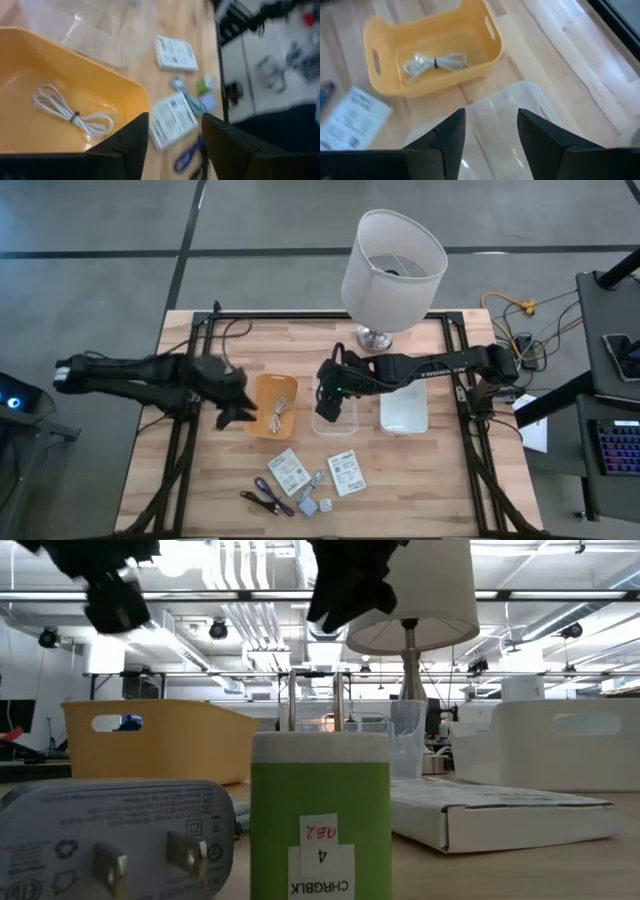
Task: Pick and place items into bin
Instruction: Put the black charger cable into the yellow bin
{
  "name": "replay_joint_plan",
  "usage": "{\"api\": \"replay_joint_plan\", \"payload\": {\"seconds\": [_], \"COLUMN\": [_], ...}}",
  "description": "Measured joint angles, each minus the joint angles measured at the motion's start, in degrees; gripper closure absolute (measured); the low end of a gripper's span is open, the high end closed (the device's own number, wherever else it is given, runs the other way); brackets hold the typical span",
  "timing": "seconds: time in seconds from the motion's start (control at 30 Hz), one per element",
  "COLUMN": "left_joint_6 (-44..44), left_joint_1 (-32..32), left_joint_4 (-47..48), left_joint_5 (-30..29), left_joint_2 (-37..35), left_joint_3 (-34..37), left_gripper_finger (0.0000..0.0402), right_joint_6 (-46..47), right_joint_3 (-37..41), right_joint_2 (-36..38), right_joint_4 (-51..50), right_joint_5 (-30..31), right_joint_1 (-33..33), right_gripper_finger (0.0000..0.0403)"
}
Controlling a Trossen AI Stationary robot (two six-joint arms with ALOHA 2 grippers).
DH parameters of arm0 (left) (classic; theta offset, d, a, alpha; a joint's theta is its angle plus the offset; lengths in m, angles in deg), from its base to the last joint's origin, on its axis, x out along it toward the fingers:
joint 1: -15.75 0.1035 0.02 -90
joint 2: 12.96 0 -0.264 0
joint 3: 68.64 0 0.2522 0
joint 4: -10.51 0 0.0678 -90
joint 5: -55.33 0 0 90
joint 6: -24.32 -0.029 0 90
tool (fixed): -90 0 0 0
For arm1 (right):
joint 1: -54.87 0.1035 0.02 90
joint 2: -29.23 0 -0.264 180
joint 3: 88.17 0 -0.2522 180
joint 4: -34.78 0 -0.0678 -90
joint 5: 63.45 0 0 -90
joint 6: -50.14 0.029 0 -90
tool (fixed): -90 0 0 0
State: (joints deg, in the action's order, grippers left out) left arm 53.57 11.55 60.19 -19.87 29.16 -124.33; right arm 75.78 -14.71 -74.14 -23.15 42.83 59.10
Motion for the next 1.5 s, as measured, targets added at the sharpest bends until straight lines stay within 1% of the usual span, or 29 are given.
{"api": "replay_joint_plan", "payload": {"seconds": [0.07,0.13,0.23,0.3,0.4,0.5,0.67,0.87,1.0,1.2,1.27,1.37,1.5], "left_joint_6": [0.5,1.7,4.8,7.2,11.3,15.0,15.4,15.4,15.4,15.4,15.4,15.4,15.3], "left_joint_1": [-6.7,-14.0,-24.1,-29.3,-34.1,-36.2,-38.0,-41.5,-43.7,-43.5,-43.4,-43.4,-43.5], "left_joint_4": [2.9,3.1,3.1,3.1,3.4,1.5,-5.3,-6.5,-6.5,-6.5,-6.5,-6.5,-6.4], "left_joint_5": [-4.7,-9.7,-15.1,-17.1,-17.8,-18.4,-18.1,-13.3,-14.8,-18.2,-18.3,-17.3,-16.5], "left_joint_2": [0.5,2.7,8.6,14.0,22.4,29.5,39.4,48.8,52.4,55.1,55.8,56.9,58.2], "left_joint_3": [-2.4,-4.4,-6.1,-7.1,-8.7,-10.4,-13.6,-16.4,-17.4,-17.1,-16.9,-16.8,-16.7], "left_gripper_finger": [0.0256,0.0268,0.0278,0.0279,0.0277,0.0266,0.0241,0.0215,0.0208,0.0207,0.0209,0.0222,0.0259], "right_joint_6": [-2.0,-3.7,-6.2,-7.9,-10.2,-12.5,-15.5,-16.2,-16.7,-16.7,-16.6,-16.4,-15.5], "right_joint_3": [0.1,0.3,0.3,0.3,0.3,0.3,0.3,0.3,0.5,1.1,1.1,1.1,1.1], "right_joint_2": [0.0,0.0,0.0,0.0,0.0,0.0,0.0,0.0,0.0,0.0,0.0,0.0,0.0], "right_joint_4": [-0.7,-0.9,-0.9,-1.1,-2.2,-3.7,-4.1,-4.7,-5.3,-5.3,-5.2,-5.2,-5.1], "right_joint_5": [-0.1,-0.2,-0.2,-0.2,-0.3,-0.4,-0.8,-1.3,-1.3,-1.2,-1.2,-1.2,-1.2], "right_joint_1": [-0.1,-0.1,-0.1,-0.1,-0.1,-0.1,-0.1,-0.1,-0.2,-0.5,-0.7,-1.1,-1.8], "right_gripper_finger": [0.0236,0.0236,0.0236,0.0236,0.0236,0.0236,0.0236,0.0236,0.0236,0.0236,0.0236,0.0236,0.0236]}}
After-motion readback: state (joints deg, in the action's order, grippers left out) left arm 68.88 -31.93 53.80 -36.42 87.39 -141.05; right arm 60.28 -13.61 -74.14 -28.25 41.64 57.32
